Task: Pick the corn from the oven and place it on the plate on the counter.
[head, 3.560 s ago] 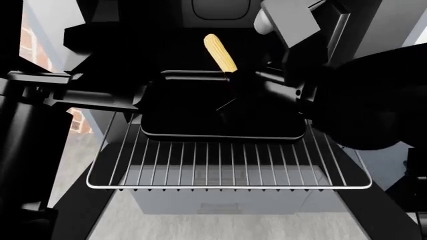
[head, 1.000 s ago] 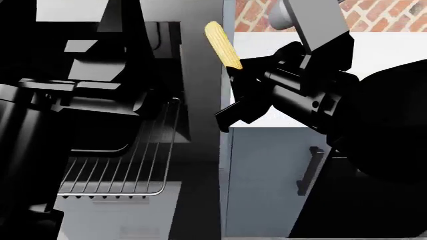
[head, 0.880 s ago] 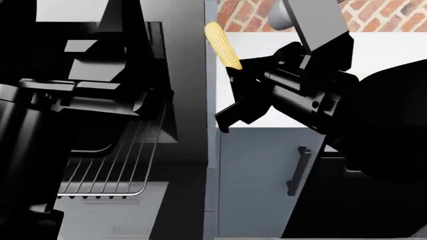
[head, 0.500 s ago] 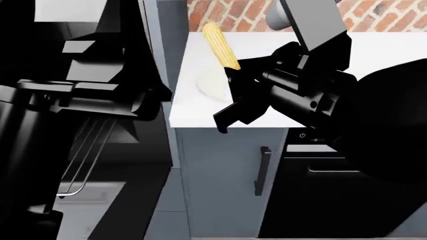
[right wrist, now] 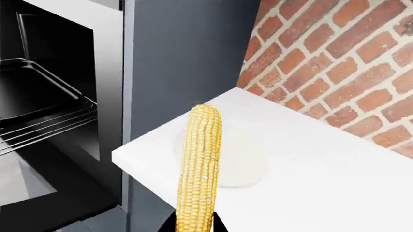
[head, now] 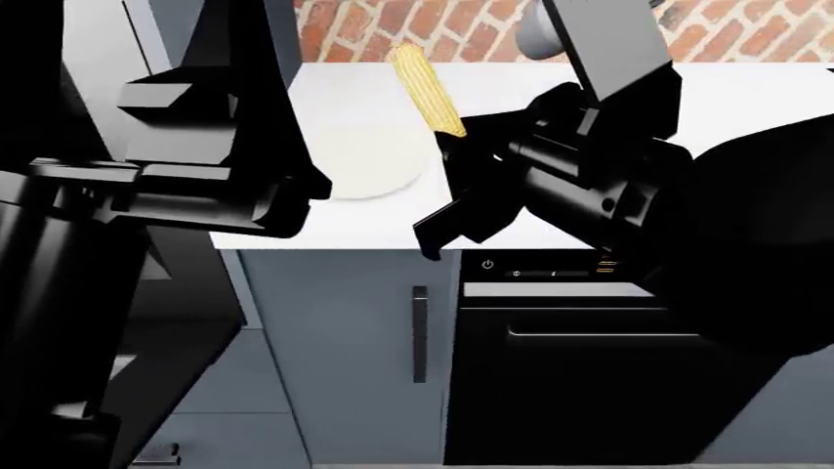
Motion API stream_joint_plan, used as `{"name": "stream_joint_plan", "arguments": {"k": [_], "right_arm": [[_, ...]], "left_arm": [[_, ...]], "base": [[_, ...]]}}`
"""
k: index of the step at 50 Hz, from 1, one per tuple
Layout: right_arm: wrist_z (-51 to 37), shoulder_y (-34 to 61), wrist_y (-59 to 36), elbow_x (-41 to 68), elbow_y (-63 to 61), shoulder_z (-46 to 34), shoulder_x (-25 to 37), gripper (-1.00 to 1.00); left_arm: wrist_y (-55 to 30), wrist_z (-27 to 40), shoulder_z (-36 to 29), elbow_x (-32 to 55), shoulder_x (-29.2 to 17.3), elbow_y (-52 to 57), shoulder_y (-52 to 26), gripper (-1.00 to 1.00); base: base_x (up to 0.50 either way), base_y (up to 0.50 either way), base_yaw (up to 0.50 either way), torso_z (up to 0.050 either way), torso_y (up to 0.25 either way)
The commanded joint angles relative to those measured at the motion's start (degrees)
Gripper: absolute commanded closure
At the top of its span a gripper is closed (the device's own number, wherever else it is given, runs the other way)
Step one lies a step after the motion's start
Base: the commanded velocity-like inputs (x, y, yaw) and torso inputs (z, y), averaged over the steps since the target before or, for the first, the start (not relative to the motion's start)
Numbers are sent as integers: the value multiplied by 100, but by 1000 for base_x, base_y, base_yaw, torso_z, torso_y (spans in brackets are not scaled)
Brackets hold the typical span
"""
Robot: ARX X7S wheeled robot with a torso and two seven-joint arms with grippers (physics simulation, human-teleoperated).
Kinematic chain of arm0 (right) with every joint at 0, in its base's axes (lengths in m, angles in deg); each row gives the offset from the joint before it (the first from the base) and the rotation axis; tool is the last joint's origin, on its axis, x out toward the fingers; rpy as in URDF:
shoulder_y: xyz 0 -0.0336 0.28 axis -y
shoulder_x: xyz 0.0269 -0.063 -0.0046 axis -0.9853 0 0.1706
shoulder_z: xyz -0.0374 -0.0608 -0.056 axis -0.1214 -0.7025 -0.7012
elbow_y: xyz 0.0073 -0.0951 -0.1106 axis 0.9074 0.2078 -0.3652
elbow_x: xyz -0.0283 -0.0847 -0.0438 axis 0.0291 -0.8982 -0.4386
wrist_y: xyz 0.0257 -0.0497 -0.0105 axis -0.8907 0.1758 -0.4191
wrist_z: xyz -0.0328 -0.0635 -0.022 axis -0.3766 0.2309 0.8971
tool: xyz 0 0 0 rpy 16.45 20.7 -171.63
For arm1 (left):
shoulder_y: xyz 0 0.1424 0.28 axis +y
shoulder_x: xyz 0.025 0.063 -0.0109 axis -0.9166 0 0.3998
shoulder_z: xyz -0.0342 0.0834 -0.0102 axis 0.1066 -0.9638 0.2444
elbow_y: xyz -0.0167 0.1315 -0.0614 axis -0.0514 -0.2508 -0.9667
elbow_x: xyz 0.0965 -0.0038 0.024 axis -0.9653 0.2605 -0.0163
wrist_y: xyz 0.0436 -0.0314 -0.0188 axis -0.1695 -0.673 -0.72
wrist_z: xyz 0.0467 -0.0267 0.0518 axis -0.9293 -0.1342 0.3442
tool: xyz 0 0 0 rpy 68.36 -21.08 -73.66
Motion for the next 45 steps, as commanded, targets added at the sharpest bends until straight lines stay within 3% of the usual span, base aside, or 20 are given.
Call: {"name": "stream_joint_plan", "arguments": {"k": [1,14,45], "right_arm": [[15,-10,58,-146,-88,72,29,100],[73,-20,114,-181,-122,62,25,100],[-10,-8,149,-76,-157,-81,112,100]], "left_arm": [[225,37,-207,-61,-150,5,-70,-100],[421,132,-449,-54,-259,4,-220,-100],[1631,254,-1729,-522,-955,7,-581,-100]], "base": [[0,-500,0,0,0],[53,-8,0,0,1],[500,-182,0,0,2]]}}
